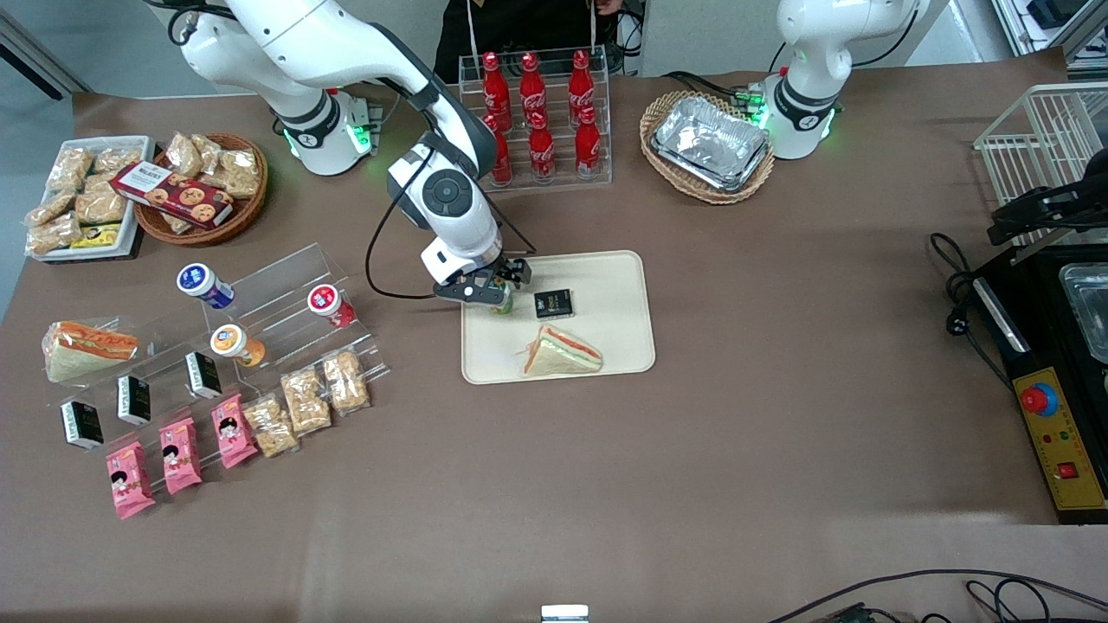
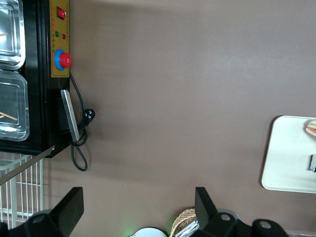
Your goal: Place green gum on tray
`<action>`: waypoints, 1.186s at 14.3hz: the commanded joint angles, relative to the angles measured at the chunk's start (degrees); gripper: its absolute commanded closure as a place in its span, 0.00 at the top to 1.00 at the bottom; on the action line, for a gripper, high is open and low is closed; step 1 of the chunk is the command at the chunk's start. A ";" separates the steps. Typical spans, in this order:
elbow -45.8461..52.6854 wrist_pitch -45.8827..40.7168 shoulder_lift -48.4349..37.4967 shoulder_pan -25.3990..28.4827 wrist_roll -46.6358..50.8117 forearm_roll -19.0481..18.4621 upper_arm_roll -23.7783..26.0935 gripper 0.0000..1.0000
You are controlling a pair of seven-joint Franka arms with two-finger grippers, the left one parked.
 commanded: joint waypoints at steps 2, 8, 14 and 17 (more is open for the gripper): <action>0.05 1.25 0.66 0.09 1.35 -1.52 -0.13 0.99; 3.74 -8.30 -5.04 -5.18 -5.22 -0.47 -0.39 0.99; 12.16 -30.70 -15.84 -17.73 -22.71 4.98 -0.48 0.99; 20.85 -44.32 -18.49 -23.80 -24.75 5.07 -0.57 0.99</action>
